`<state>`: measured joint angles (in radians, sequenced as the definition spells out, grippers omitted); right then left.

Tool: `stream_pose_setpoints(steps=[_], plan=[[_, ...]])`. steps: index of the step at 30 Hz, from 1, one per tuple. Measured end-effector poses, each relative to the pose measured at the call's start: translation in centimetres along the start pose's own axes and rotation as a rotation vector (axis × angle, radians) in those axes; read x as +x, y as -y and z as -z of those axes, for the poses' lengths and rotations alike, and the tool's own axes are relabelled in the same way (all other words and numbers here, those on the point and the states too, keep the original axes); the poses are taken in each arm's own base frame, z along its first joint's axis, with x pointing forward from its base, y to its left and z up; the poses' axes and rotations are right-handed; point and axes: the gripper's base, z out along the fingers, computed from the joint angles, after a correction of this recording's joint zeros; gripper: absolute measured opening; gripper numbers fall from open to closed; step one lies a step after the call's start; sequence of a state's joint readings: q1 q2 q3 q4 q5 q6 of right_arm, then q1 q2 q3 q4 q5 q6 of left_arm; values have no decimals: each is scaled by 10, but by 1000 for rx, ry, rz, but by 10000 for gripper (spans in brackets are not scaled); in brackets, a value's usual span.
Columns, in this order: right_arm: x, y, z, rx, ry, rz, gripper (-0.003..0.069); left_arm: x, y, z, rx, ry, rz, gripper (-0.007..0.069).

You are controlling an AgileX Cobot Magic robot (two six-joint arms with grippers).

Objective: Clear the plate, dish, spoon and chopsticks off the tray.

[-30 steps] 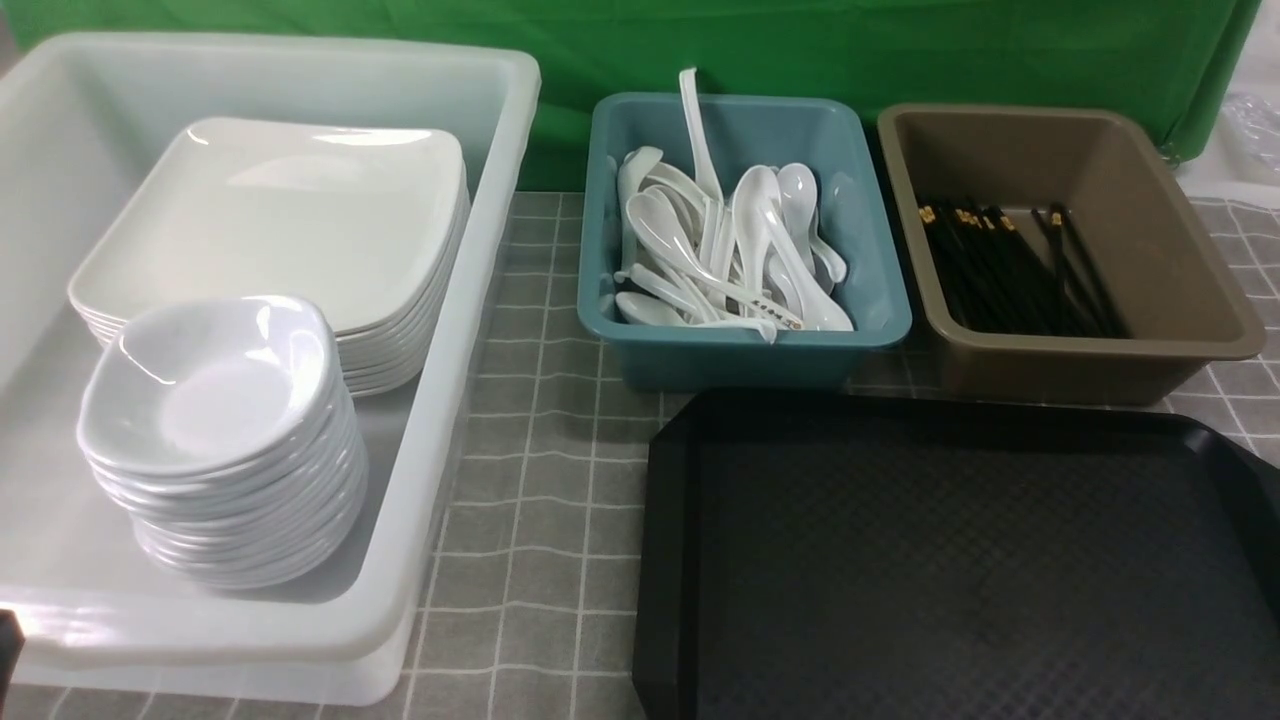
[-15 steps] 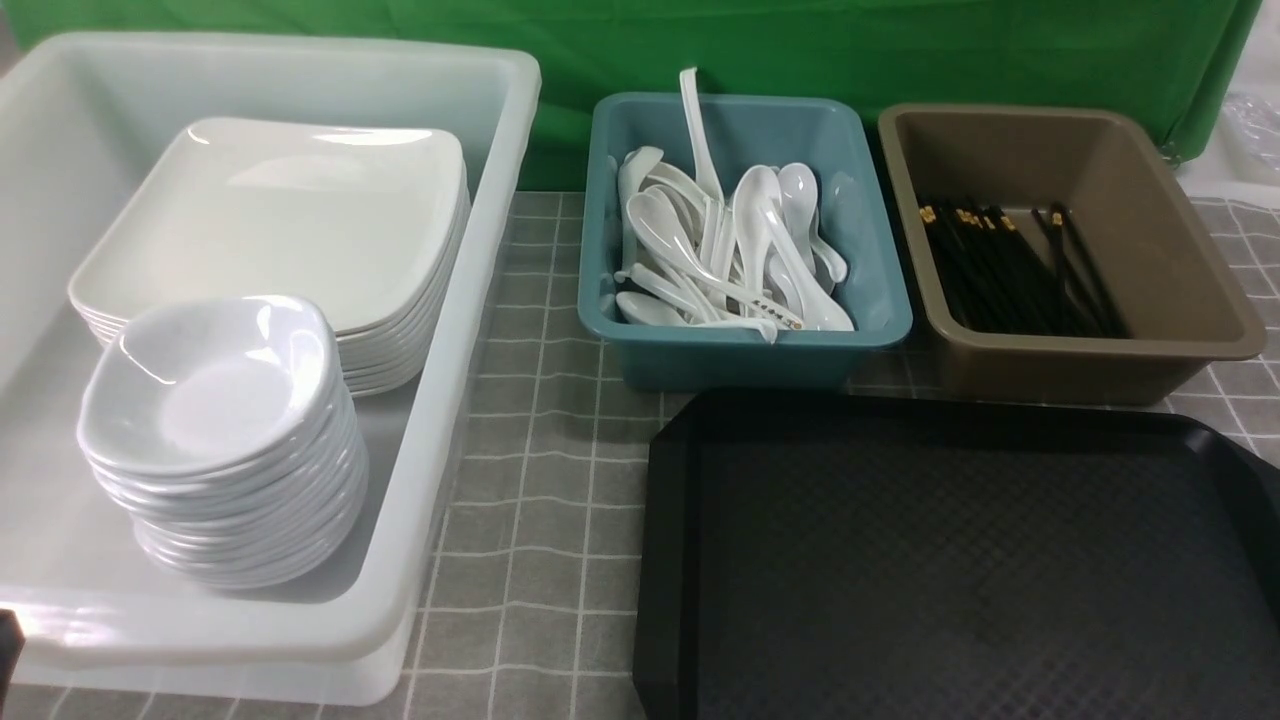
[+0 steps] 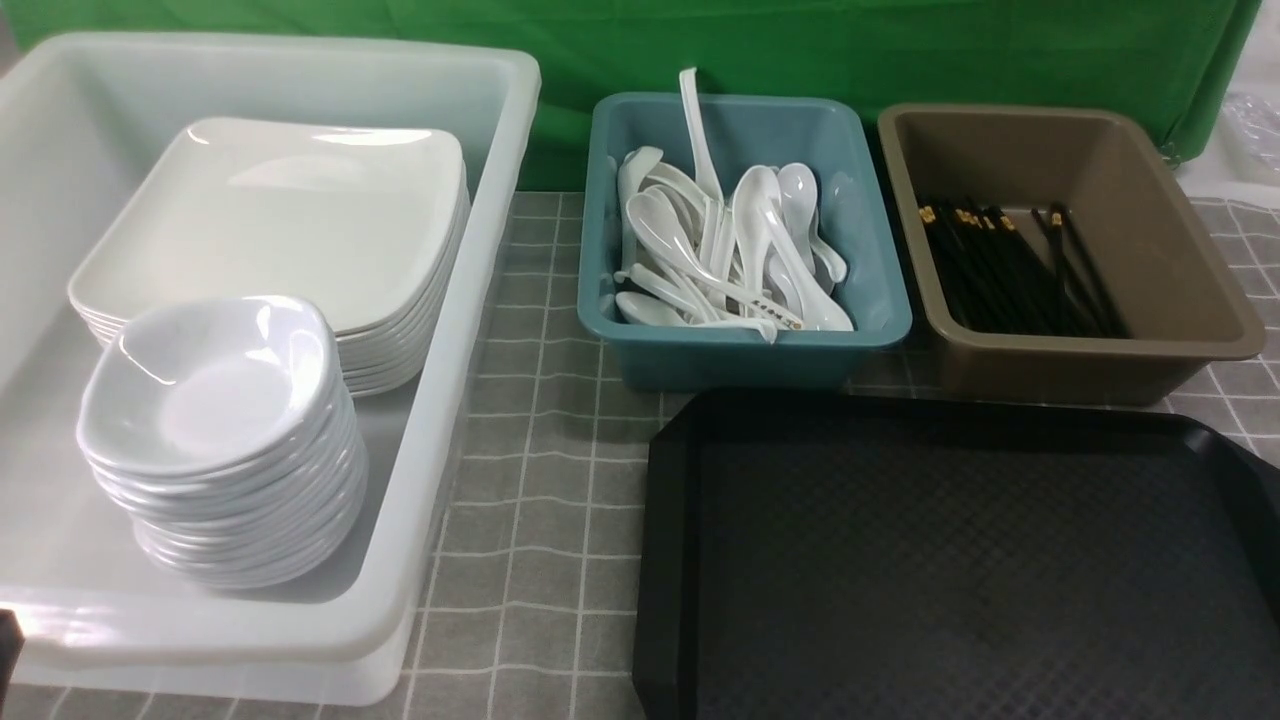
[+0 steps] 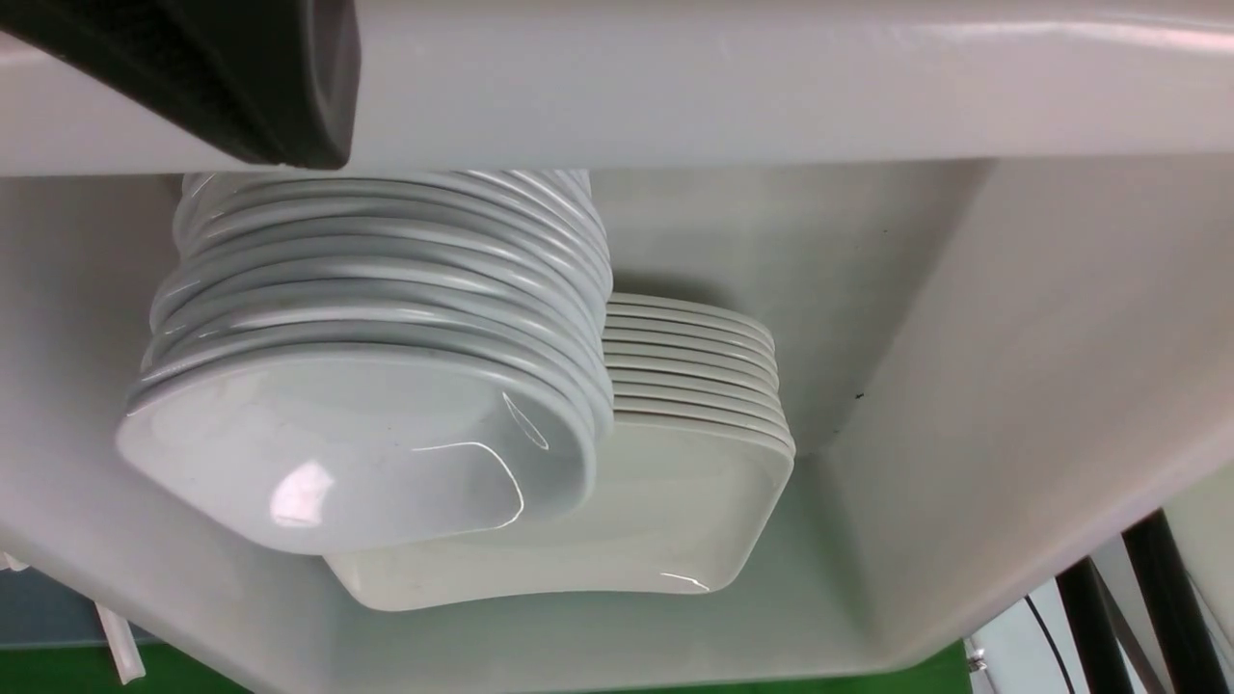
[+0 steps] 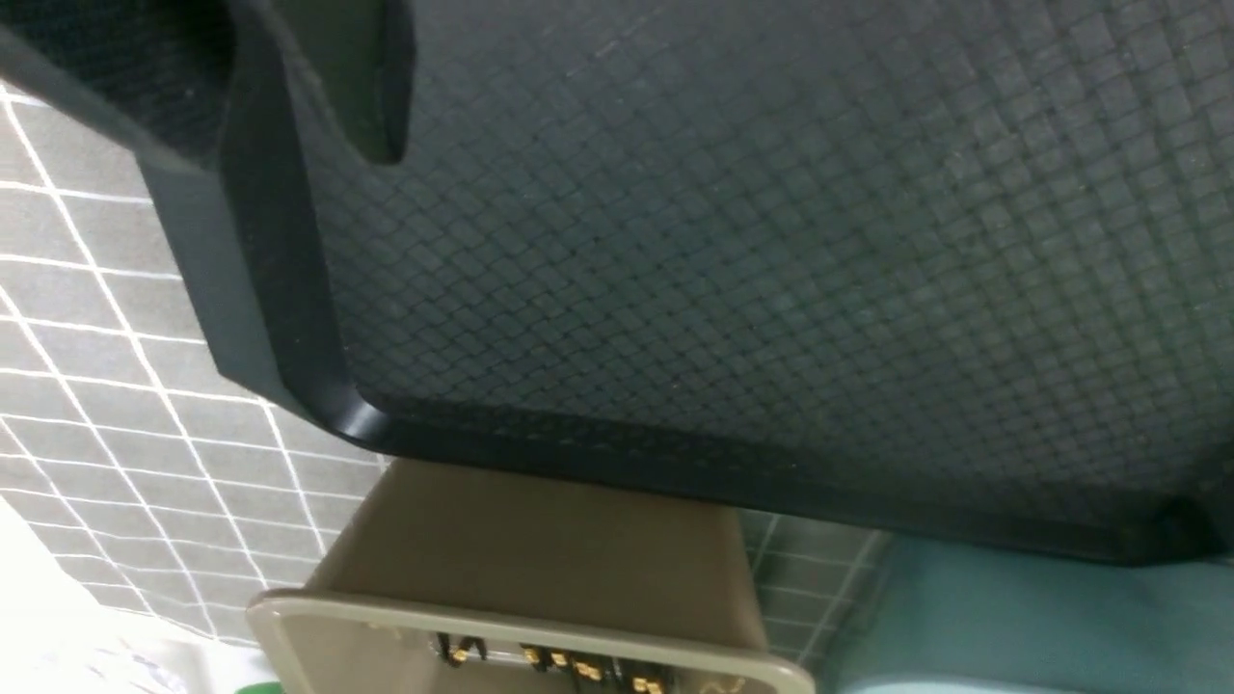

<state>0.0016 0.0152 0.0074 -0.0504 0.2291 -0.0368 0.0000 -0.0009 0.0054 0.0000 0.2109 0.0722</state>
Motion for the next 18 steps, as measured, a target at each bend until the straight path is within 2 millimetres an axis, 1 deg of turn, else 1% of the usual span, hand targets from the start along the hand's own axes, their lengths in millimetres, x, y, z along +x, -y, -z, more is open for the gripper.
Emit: stream_pose_setpoints(steps=[6,18], plan=[[0,3,0,46,-3,-58,242,0,0,0,0,0,0,6],[1,3,0,58,-6,-64,242,0,0,0,0,0,0,6]])
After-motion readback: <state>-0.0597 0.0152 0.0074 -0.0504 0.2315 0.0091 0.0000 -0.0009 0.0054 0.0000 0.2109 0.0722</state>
